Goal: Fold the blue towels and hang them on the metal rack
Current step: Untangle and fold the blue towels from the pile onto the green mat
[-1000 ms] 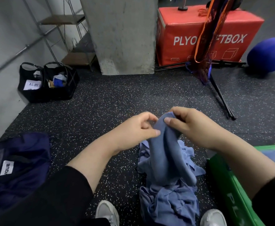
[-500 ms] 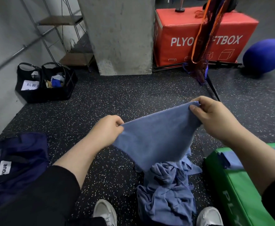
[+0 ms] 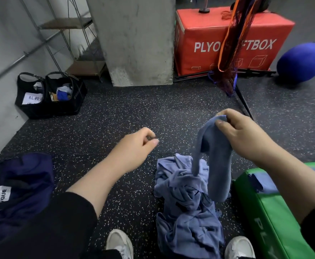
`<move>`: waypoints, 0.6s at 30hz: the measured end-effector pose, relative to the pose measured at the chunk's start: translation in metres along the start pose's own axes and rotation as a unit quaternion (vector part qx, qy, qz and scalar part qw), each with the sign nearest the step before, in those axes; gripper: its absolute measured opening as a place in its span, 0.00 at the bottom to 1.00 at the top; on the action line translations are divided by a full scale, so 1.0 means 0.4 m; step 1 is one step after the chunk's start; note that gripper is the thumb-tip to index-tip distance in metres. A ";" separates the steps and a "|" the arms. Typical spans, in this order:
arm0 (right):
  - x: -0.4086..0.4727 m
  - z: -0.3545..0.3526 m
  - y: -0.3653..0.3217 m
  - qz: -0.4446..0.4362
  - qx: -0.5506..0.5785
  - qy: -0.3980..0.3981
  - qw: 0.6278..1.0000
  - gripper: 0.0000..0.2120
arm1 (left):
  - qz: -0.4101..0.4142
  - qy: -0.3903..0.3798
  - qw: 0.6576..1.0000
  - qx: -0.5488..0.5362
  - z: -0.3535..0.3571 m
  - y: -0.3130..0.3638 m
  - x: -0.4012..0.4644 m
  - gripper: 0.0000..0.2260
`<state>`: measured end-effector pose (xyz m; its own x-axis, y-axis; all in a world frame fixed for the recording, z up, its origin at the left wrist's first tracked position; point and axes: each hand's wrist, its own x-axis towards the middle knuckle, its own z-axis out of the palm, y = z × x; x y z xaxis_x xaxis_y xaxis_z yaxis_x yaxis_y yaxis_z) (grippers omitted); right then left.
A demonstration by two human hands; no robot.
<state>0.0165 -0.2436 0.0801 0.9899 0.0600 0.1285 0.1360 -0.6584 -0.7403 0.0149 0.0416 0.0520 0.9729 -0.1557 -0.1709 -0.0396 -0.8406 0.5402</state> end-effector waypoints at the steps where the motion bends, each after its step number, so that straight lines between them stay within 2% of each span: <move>1: -0.002 0.007 -0.007 -0.012 -0.025 -0.011 1.000 0.09 | 0.013 -0.020 1.000 0.001 0.010 0.018 -0.002 0.13; 4: -0.001 0.025 -0.018 -0.035 -0.065 -0.021 0.997 0.09 | 0.060 -0.063 0.996 -0.016 0.045 0.084 -0.012 0.21; 7: -0.003 0.036 -0.030 -0.047 -0.059 -0.026 0.997 0.06 | 0.069 -0.075 0.992 -0.074 0.083 0.140 -0.015 0.25; 10: -0.003 0.045 -0.036 -0.059 -0.048 -0.035 0.996 0.05 | 0.063 -0.060 0.988 -0.126 0.120 0.169 -0.009 0.15; 13: -0.003 0.051 -0.038 -0.066 -0.035 -0.040 0.996 0.05 | 0.054 -0.013 0.994 -0.093 0.135 0.161 0.007 0.09; 18: 0.002 0.029 -0.034 -0.042 0.014 0.026 0.999 0.05 | -0.022 -0.034 0.998 -0.056 0.120 0.074 0.034 0.15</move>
<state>0.0157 -0.2261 0.0827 0.9715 0.0754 0.2248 0.2209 -0.6320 -0.7428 0.0159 -0.0104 0.0260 0.9554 -0.1584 -0.2492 0.0314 -0.7846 0.6192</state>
